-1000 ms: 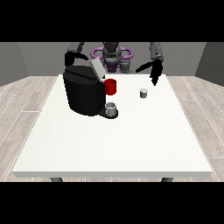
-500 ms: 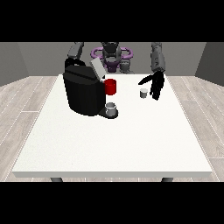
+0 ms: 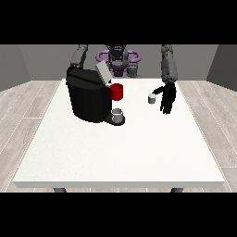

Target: Insert the coffee pod into the coffee machine and close the lid

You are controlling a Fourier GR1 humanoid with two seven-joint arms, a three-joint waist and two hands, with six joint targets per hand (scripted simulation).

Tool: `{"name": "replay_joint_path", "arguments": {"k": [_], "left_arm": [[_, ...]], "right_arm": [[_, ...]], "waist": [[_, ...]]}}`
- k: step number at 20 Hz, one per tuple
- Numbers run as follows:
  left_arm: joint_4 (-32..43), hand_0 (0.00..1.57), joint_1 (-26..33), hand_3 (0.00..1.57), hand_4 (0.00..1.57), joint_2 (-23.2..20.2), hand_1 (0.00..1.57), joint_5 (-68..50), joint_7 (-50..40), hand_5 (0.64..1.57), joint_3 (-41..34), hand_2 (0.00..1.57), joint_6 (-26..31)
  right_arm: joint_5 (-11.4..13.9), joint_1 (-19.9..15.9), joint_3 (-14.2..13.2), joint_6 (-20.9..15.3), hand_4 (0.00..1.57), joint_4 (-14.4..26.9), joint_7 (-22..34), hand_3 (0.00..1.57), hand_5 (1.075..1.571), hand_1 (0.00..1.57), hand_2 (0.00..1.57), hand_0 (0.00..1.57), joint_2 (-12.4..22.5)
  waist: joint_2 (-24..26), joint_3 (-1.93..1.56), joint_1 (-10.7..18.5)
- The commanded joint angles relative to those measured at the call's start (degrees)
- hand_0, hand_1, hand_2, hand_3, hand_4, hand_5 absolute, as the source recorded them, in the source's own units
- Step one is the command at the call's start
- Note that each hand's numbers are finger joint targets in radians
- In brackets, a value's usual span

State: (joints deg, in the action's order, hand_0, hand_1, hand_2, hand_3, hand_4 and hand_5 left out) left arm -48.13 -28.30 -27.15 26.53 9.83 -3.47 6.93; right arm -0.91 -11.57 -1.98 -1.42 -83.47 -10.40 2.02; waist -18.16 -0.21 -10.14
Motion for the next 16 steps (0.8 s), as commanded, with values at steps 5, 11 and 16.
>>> {"name": "replay_joint_path", "arguments": {"k": [5, 11, 16], "left_arm": [[8.48, 0.00, -2.81, 0.00, 0.00, 0.26, 0.00, 3.10, 1.13, 1.571, 0.31, 0.00, 0.44], [7.29, 0.00, -3.86, 0.00, 0.00, 2.39, 0.00, 4.54, 1.55, 1.571, 2.17, 0.39, 1.60], [9.39, 1.12, -5.46, 1.01, 0.00, 1.49, 1.12, 6.93, 5.43, 1.571, 1.70, 1.18, -2.92]], "right_arm": [[-0.31, -2.20, -0.52, 0.03, 0.38, 0.27, 2.87, 0.00, 1.571, 0.00, 0.00, 0.00, 0.84], [0.17, -3.76, -2.78, -2.93, 0.41, 7.11, -0.89, 0.00, 1.571, 0.00, 0.00, 0.00, -0.38], [-0.01, -3.83, -1.98, -2.41, 0.40, 5.82, -2.53, 0.00, 1.571, 0.00, 0.00, 0.00, -0.95]], "waist": [[0.14, 0.25, -0.37], [0.24, 0.22, 2.20], [-2.47, 0.24, 0.50]]}}
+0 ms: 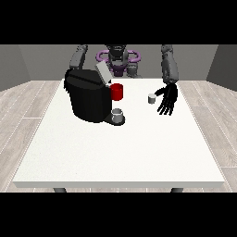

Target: Insert the coffee pod into the coffee machine and close the lid

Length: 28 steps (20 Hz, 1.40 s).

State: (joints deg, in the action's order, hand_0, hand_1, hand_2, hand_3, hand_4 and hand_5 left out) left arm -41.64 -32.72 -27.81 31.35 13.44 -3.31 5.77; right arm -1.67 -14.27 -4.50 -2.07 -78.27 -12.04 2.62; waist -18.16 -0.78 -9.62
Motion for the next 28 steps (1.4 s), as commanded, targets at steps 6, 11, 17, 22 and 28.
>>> {"name": "replay_joint_path", "arguments": {"k": [6, 11, 17, 22, 28], "left_arm": [[0.69, 1.18, 0.80, 1.09, 0.00, 6.25, 1.18, 5.81, -2.60, 1.571, 5.75, 1.20, -1.57], [2.27, 1.20, 0.39, 1.08, 0.00, 5.62, 1.20, 5.97, 0.54, 1.571, 4.68, 1.21, -2.58], [1.70, 1.21, -0.21, 1.20, 0.14, 7.81, 1.21, 8.00, -1.24, 1.571, 5.33, 1.30, -4.32], [3.53, 1.38, -0.59, 1.35, 0.66, 6.83, 1.38, 7.83, 4.42, 1.571, 3.53, 1.42, -6.53], [3.37, 1.21, -1.75, 1.33, 0.68, 9.60, 1.21, 8.05, 5.41, 1.571, 3.76, 1.32, -4.90]], "right_arm": [[1.77, 0.88, 1.46, -2.48, 0.33, 3.37, 1.55, 0.00, 1.571, 0.00, 0.00, 0.00, -2.16], [-0.14, -1.65, -0.43, 0.27, 0.29, 3.23, 2.03, 0.00, 1.571, 0.00, 0.00, 0.00, 0.88], [-1.12, -0.24, -1.94, 0.88, 0.40, 8.02, -3.64, 0.00, 1.571, 0.00, 0.00, 0.00, 0.44], [-1.14, 1.08, -1.47, 0.83, 0.40, 6.99, -3.25, 0.00, 1.571, 0.00, 0.00, 0.00, 0.35], [-2.26, 0.08, -2.91, 0.53, 0.29, 10.26, -2.22, 0.00, 1.571, 0.00, 0.00, 0.00, 0.91]], "waist": [[4.91, 0.77, -0.06], [1.87, 0.81, -0.91], [3.28, 0.77, 0.66], [3.40, 0.80, 0.28], [7.58, 0.78, 2.37]]}}
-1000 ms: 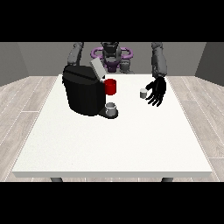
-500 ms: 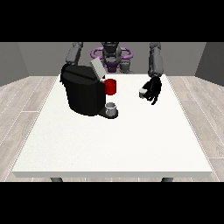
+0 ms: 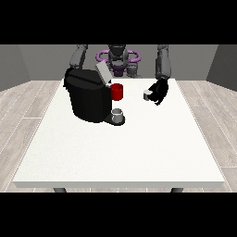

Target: Insert the coffee pod into the coffee machine and close the lid

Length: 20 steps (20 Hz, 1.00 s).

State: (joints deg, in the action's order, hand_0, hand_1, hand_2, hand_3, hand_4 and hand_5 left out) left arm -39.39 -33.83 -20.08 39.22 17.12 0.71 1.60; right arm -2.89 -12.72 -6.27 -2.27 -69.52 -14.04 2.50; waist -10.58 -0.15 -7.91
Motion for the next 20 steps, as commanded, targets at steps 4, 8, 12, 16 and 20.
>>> {"name": "replay_joint_path", "arguments": {"k": [4, 8, 12, 16, 20], "left_arm": [[0.95, 1.43, -2.72, 1.30, 0.59, 0.84, 1.43, -2.68, 2.81, 1.571, -2.84, 1.42, 3.01], [-1.30, 1.45, -2.70, 1.30, 0.58, 3.40, 1.45, -1.86, -3.07, 1.571, -0.77, 1.39, 7.61], [-4.18, 1.42, -6.43, 1.33, 0.57, 4.31, 1.42, -3.79, -5.25, 1.571, -1.76, 1.41, 11.32], [-5.69, 1.26, -5.78, 1.26, 0.58, 4.32, 1.26, -3.64, -6.89, 1.571, -2.91, 1.31, 10.04], [-6.45, 1.26, -5.91, 1.26, 0.58, 5.05, 1.26, -5.33, -9.26, 1.571, -3.96, 1.31, 13.01]], "right_arm": [[0.15, -1.66, -0.51, -0.18, 0.28, 3.14, -0.39, 0.00, 1.571, 0.00, 0.00, 0.00, 1.09], [-0.59, 2.53, 0.22, 2.08, 0.29, 4.85, 0.09, 0.00, 1.571, 0.00, 0.00, 0.00, 0.92], [0.47, -0.72, -1.18, -1.39, 0.22, 7.48, 0.50, 0.00, 1.571, 0.00, 0.00, 0.00, 1.36], [-0.97, 0.15, -1.08, 1.72, 0.30, 6.75, 0.16, 0.00, 1.571, 0.00, 0.00, 0.00, 2.44], [0.22, 3.65, 0.93, 0.82, 0.31, 4.04, 0.83, 0.00, 1.571, 0.00, 0.00, 0.00, 1.23]], "waist": [[0.72, 0.16, 1.62], [7.83, 0.14, 1.75], [8.41, 0.14, 3.91], [8.72, 0.14, 2.98], [10.94, 0.15, 1.79]]}}
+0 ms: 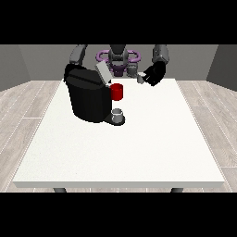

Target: Insert the coffee pod into the coffee machine and close the lid

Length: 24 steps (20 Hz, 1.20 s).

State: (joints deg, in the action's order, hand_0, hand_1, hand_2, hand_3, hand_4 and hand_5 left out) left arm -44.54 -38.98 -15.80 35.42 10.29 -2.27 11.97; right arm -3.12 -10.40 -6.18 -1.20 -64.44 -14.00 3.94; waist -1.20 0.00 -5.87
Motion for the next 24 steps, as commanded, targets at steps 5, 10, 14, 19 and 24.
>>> {"name": "replay_joint_path", "arguments": {"k": [5, 10, 14, 19, 24], "left_arm": [[-4.37, 1.50, -4.54, 1.40, 0.63, 2.47, 1.50, -0.88, -5.45, 1.571, 0.30, 1.47, 4.04], [-6.39, 1.37, -9.72, 1.37, 0.65, 6.71, 1.37, -4.31, -10.67, 1.571, -2.45, 1.41, 3.44], [-5.38, 1.46, -14.42, 1.33, 0.62, 2.77, 1.46, -4.04, -12.23, 1.571, -4.20, 1.45, 4.25], [-3.22, 1.35, -17.45, 1.35, 0.60, 2.41, 1.35, -4.36, -13.80, 1.571, -6.07, 1.41, 1.89], [-0.82, 1.44, -21.32, 1.33, 0.62, -3.16, 1.44, -5.37, -11.03, 1.571, -9.57, 1.46, 1.04]], "right_arm": [[0.67, -0.84, -0.90, 1.23, 0.15, 2.15, -0.95, 0.00, 1.571, 0.00, 0.00, 0.00, 3.23], [-1.19, -2.75, -3.08, 1.58, 0.19, 5.74, -6.14, 0.00, 1.571, 0.00, 0.00, 0.00, 2.49], [-3.36, -4.63, -4.24, 3.95, 0.24, 5.10, -4.74, 0.00, 1.571, 0.00, 0.00, 0.00, 4.08], [-1.13, -3.64, -0.76, 6.88, 0.12, 4.64, -8.52, 0.00, 1.571, 0.00, 0.00, 0.00, 3.72], [-1.64, -6.54, 0.34, 9.08, 0.00, 2.72, -9.76, 0.00, 1.571, 0.00, 0.00, 0.00, 3.43]], "waist": [[-0.21, 0.00, -0.15], [-2.31, -0.03, 0.28], [-4.71, -0.02, -2.34], [-8.63, -0.02, -5.01], [-14.21, -0.02, -6.73]]}}
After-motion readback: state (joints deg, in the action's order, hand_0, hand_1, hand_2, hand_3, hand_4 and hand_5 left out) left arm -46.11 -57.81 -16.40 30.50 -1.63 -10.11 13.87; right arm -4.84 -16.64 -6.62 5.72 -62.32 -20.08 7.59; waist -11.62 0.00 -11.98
